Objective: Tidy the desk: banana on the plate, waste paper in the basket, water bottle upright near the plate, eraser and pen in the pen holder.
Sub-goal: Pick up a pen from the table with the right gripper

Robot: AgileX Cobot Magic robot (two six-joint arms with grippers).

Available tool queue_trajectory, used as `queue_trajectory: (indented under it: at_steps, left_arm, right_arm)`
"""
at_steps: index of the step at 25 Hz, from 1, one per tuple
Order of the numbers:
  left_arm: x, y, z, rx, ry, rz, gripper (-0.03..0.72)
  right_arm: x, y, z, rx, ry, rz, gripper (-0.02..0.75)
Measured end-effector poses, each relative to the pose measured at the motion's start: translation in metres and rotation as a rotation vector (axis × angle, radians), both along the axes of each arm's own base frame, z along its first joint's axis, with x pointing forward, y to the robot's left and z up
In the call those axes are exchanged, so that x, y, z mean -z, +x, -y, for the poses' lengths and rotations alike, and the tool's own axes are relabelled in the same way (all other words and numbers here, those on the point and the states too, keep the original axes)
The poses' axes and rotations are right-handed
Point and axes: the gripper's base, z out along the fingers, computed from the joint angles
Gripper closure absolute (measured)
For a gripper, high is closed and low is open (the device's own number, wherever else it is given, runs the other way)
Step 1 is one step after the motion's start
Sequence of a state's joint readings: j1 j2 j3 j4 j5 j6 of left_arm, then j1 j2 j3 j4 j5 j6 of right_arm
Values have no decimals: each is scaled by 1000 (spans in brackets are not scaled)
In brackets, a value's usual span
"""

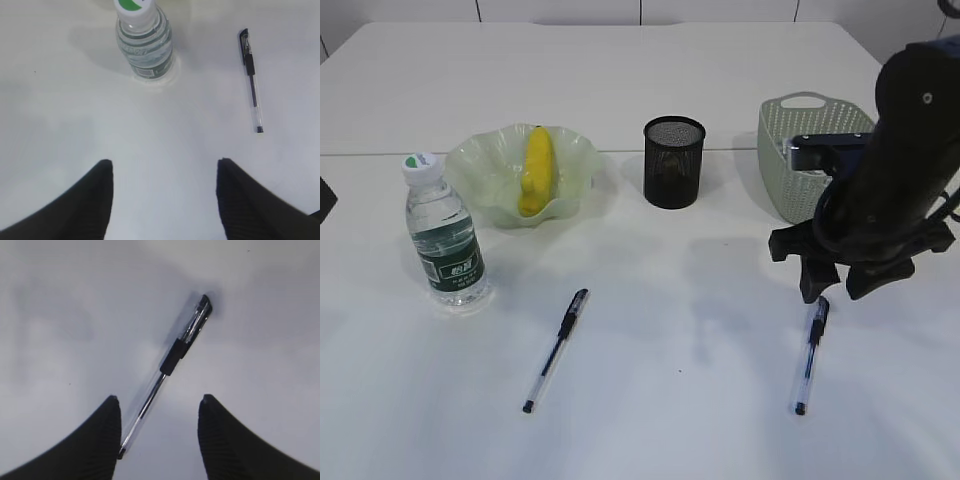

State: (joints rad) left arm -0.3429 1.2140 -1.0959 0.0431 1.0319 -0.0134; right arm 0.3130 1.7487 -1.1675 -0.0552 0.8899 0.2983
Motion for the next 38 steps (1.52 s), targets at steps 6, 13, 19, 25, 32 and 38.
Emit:
queue_trajectory:
  at_steps: [6, 13, 19, 25, 32, 38]
  left_arm:
    - [0, 0, 0, 0, 0, 0, 229]
    - [0, 0, 0, 0, -1, 2, 237]
    - [0, 0, 0, 0, -1, 2, 244]
    - [0, 0, 0, 0, -1, 2, 245]
    - [0, 0, 0, 0, -1, 2, 253]
    - [0, 0, 0, 0, -1, 2, 254]
  right_arm:
    - [23, 8, -1, 80, -12, -27, 363]
    - [66, 16, -4, 177, -28, -109, 363]
    - [82, 21, -6, 245, -12, -102, 363]
    - [83, 23, -6, 282, -1, -84, 430]
    - [83, 24, -4, 272, -18, -71, 493]
    - [83, 24, -2, 260, -47, -59, 577]
